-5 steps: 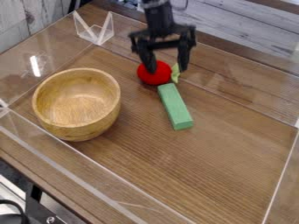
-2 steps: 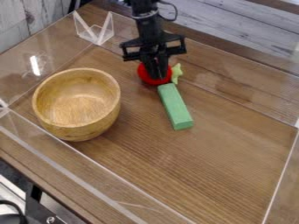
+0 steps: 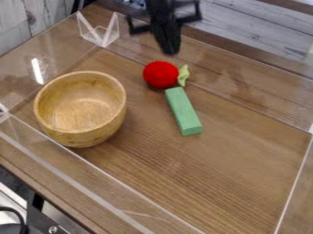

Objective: Move the red object to the right side of the table

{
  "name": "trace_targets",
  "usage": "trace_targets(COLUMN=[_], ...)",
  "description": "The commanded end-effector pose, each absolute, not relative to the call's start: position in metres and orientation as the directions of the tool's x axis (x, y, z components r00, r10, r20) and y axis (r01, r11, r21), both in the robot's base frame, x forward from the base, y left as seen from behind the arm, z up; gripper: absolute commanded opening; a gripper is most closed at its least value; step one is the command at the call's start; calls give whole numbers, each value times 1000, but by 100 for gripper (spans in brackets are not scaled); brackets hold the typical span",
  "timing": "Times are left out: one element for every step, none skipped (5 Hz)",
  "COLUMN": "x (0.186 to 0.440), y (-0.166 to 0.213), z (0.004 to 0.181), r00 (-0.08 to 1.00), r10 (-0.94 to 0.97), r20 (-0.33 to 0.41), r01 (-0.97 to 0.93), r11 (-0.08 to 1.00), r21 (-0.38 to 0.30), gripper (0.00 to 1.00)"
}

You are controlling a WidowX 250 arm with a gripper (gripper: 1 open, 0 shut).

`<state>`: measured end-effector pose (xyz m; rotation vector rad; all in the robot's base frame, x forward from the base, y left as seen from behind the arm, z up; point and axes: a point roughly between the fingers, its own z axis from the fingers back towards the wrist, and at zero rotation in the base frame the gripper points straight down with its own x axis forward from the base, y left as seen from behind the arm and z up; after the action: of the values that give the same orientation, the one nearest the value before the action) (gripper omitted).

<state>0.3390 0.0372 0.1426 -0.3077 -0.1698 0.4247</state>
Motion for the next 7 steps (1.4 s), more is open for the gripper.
trace_targets(x=[335,340,342,340,337,335,334], y=[4,0,2,7,11,14,27], z=[194,171,155,140,132,124,113], r00=[915,911,916,906,891,878,842], r10=[367,379,371,396,429,454,516], r20=[164,162,151,150,151,152,155], r01=[-291,-311,-313,-343,-378,-407,-473], r11=[887,890,899,894,884,875,846], r21=[-359,-333,-307,-289,-275,-261,-248], gripper=[0,100,100,100,100,100,100])
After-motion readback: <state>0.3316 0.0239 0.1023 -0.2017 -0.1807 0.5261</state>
